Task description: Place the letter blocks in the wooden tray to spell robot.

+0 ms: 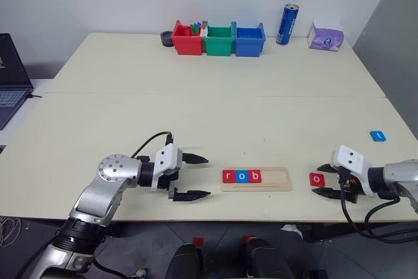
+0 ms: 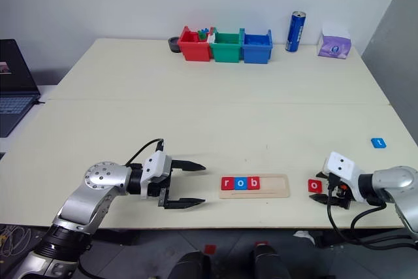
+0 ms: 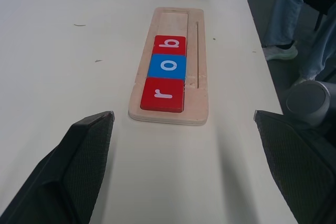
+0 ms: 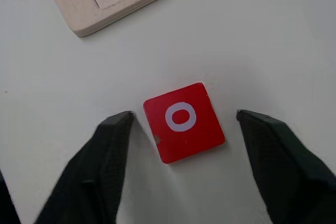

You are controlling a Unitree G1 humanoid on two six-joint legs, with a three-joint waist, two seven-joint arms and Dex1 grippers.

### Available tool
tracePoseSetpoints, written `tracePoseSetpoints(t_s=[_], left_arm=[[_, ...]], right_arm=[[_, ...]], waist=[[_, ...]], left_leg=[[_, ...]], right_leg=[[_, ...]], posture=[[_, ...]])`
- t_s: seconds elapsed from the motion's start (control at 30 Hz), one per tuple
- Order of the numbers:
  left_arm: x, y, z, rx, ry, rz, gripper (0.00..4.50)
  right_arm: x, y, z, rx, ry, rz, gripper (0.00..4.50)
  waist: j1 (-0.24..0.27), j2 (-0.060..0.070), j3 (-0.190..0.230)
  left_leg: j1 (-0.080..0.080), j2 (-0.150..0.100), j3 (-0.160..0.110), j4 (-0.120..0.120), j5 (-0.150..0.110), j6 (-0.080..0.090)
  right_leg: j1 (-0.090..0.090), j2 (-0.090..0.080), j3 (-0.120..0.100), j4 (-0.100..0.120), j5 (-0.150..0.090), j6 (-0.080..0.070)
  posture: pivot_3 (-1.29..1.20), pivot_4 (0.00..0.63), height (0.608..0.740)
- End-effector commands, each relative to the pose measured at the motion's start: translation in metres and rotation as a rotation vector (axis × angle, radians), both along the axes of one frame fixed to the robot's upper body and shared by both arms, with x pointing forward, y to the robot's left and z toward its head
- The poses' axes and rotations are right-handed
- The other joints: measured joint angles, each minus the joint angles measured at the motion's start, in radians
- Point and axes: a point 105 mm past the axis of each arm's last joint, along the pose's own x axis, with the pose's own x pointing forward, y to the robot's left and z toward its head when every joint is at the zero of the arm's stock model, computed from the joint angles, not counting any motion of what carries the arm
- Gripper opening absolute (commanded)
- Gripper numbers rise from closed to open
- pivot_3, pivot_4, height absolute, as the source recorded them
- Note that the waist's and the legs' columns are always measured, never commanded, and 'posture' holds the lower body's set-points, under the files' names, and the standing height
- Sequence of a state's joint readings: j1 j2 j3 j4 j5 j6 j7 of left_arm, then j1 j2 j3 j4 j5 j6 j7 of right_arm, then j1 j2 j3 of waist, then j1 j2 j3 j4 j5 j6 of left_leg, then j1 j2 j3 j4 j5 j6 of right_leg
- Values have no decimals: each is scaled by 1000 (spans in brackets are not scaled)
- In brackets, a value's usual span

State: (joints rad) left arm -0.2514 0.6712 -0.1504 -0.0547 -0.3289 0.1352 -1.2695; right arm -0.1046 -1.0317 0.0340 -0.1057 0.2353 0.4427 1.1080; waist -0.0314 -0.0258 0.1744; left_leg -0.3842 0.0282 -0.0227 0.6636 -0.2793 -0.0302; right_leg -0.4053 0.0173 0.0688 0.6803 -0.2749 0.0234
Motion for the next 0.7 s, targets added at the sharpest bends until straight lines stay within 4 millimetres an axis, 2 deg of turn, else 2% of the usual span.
tracePoseSetpoints(t_s=[0.03, 0.1, 0.23, 0.37, 0.57, 0.7], left_arm=[[-1, -3, 11, -8, -43, -11, 4500], [-1, -2, 11, -7, -43, -5, 4500], [-1, -1, 11, -8, -45, 6, 4500], [-1, -1, 10, -5, -45, 10, 4500], [1, -3, 10, -4, -63, 10, 4500], [1, -4, 12, -12, -72, 13, 4500]], right_arm=[[1, 3, 4, 15, 9, 8, 2044], [1, 6, 9, 45, 14, 2, 1456], [-4, 26, 26, 78, -5, 67, 1436], [-7, 68, 38, 68, -62, 216, 1436], [2, 97, 33, 29, -82, 291, 1436], [5, 107, 27, 5, -75, 320, 1436]], waist=[[0, 0, 0], [0, 0, 0], [0, 0, 0], [-2, 1, 0], [1, 0, 1], [3, 0, 1]], left_leg=[[0, 0, 0, 0, 0, 0], [0, 0, 0, 0, 0, 0], [0, 0, -1, 0, 0, 0], [0, 0, -1, 0, 0, 0], [0, 0, -2, 0, 0, 0], [-1, 0, -2, 1, 0, 0]], right_leg=[[0, 0, 0, 0, 0, 0], [0, 0, 0, 0, 0, 0], [0, 0, 0, 0, 0, -1], [0, 0, 1, 0, 0, 0], [0, 0, -1, 0, 0, 0], [0, -1, -1, 0, 1, -1]], posture=[[0, 150, 740], [0, 150, 740], [0, 150, 740], [0, 150, 740], [0, 150, 740], [0, 150, 740]])
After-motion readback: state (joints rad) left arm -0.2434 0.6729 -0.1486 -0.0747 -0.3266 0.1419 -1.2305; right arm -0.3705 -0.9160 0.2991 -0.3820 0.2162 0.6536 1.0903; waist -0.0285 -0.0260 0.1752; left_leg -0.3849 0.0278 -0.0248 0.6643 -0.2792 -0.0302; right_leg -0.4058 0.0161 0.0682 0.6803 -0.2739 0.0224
